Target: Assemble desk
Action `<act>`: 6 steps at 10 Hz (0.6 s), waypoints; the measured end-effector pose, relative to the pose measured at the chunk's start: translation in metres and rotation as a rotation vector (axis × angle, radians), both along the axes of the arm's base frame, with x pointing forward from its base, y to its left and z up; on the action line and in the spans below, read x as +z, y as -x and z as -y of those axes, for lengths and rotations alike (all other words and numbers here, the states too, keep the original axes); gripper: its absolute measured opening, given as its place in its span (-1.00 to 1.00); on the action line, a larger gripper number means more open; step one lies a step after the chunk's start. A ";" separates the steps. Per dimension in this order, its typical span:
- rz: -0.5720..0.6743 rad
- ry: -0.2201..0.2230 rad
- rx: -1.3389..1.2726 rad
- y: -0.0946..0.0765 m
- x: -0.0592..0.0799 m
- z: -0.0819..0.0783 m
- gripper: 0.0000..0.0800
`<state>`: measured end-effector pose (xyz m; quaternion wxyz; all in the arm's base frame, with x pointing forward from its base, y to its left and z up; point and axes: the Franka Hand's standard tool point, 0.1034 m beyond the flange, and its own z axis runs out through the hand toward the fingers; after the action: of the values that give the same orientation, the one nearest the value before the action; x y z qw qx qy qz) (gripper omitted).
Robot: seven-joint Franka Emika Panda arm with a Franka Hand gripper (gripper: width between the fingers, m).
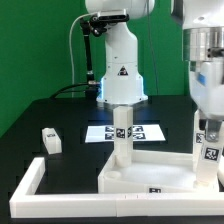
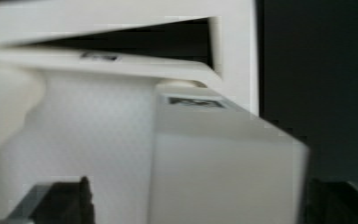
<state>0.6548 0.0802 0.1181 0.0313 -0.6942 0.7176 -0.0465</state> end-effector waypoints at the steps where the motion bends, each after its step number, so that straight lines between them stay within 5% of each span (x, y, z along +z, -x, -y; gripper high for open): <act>1: -0.009 0.017 0.083 0.002 -0.001 -0.005 0.54; 6: -0.023 0.074 0.447 0.002 -0.001 -0.005 0.62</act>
Offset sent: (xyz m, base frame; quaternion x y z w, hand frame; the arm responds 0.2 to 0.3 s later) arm 0.0000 0.0000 0.0000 0.0000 0.0000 -0.1296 0.9916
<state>0.6533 0.0848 0.1174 0.0069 -0.8371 0.5440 -0.0568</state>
